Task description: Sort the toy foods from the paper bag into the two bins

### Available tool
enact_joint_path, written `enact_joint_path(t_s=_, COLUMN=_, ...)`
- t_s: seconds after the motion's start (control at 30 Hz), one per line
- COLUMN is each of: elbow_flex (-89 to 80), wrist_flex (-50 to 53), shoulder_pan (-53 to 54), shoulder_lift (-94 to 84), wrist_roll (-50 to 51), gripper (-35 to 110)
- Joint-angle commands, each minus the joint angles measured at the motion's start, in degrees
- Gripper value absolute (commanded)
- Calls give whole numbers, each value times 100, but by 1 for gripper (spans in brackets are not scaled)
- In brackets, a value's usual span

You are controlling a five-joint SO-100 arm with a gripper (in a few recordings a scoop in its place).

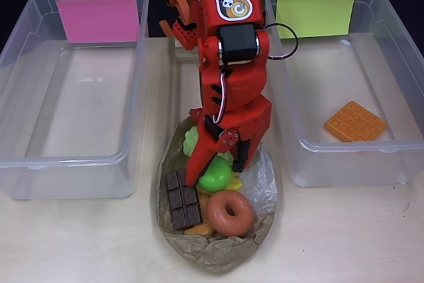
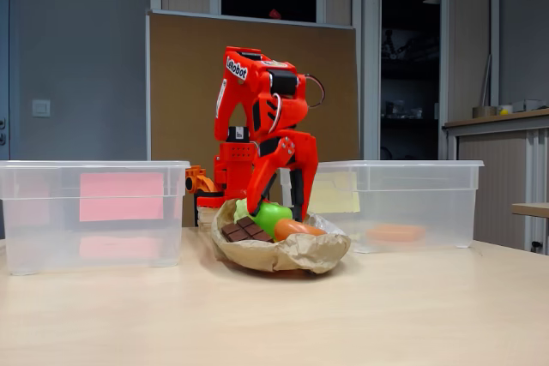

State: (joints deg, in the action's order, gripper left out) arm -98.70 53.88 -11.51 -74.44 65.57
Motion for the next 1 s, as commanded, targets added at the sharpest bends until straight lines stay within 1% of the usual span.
enact_joint_path(t_s=0.0, elbow_flex=-149, wrist_flex=-158, shoulder_pan=18, shoulder_lift=-26, wrist_roll=97, gripper=41)
enact_joint_path(t_s=0.23, elbow_flex=-62, wrist_flex=-141, shoulder_pan=202, shoulder_lift=149, wrist_roll=-9, gripper=36)
enact_joint_path(t_s=0.4, elbow_flex=404, wrist_flex=387, shoulder_pan=237, shoulder_lift=176, wrist_roll=-123, gripper=33)
enact_joint_path(t_s=0.5, elbow_flex=817, wrist_flex=844, shoulder_pan=211, shoulder_lift=141, wrist_roll=-149, gripper=29)
enact_joint_path(t_s=0.67, elbow_flex=1758, wrist_flex=1846, shoulder_pan=114, shoulder_lift=114, wrist_roll=-132, gripper=29)
enact_joint_path(t_s=0.87, elbow_flex=3270, wrist_flex=3243, shoulder_pan=35, shoulder_lift=9, wrist_roll=-334, gripper=28)
enact_joint_path(t_s=0.97, elbow_flex=3463, wrist_flex=3577, shoulder_pan=132, shoulder_lift=-396, wrist_roll=-510, gripper=27)
